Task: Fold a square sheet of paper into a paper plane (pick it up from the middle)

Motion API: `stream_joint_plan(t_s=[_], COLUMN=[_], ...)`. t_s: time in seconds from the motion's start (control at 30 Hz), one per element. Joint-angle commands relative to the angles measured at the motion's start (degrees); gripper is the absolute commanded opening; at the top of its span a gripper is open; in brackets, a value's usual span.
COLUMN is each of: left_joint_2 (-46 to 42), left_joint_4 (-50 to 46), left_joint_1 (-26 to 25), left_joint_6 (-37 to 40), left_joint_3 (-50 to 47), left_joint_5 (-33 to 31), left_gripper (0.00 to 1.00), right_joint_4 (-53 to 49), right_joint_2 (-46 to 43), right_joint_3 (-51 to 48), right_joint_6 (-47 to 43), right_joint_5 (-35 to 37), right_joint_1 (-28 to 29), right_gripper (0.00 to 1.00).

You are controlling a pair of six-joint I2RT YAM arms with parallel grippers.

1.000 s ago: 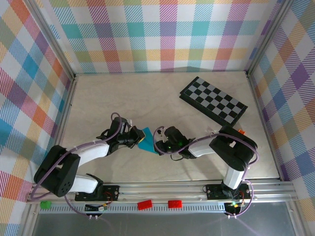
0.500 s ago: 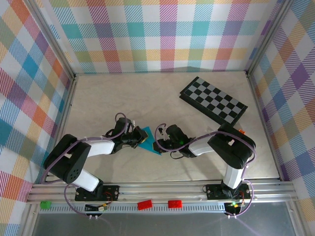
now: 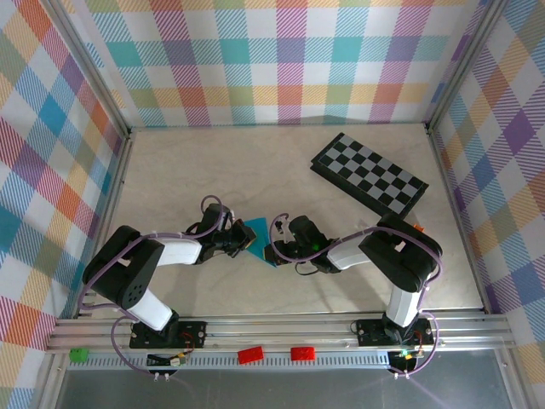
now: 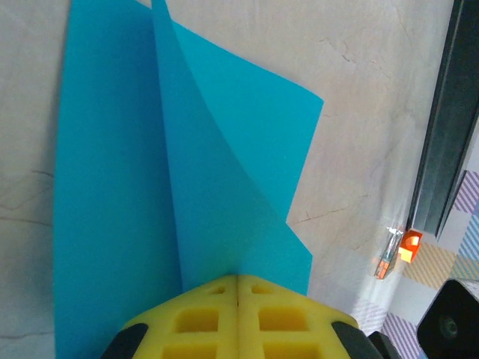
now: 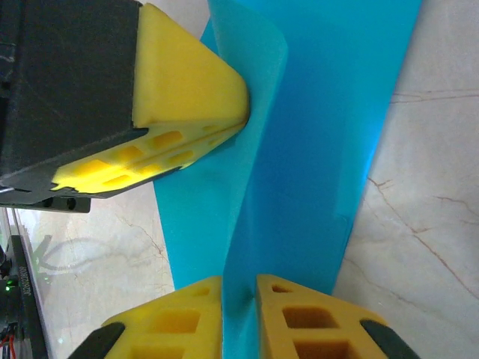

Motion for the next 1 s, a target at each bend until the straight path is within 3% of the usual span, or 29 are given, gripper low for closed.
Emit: stream_joint_plan(t_s=[0.0, 0.47, 0.63, 0.8, 0.97], left_joint_2=[0.53, 2.58, 2.24, -0.30, -5.25], left_joint_4=[0.45, 2.49, 2.28, -1.05, -5.76], left_joint_1=[-0.68, -1.12, -1.13, -1.12, -1.12], left_joint_6=[1.73, 4.48, 5.05, 6.10, 6.42], left_joint_3=[1.60, 2.43, 2.70, 2.17, 0.58], left_joint_5=[1.38, 6.06, 6.50, 4.01, -0.87], left_gripper=[0.04, 0.04, 0.05, 0.06, 0.17], right_joint_4=[-1.70, -2.77, -2.49, -2.19, -2.85], right_joint_2=[1.98, 1.81, 1.46, 1.19, 1.19], right_joint_3=[-0.71, -1.48, -1.97, -2.47, -2.22], right_joint_6=[0.53, 0.97, 1.09, 1.16, 0.88], right_joint_5=[-0.93, 0.70, 1.25, 1.46, 1.69], right_joint_1=[0.06, 0.07, 0.05, 0.07, 0.07], right_gripper=[0.17, 0.20, 0.14, 0.09, 0.08])
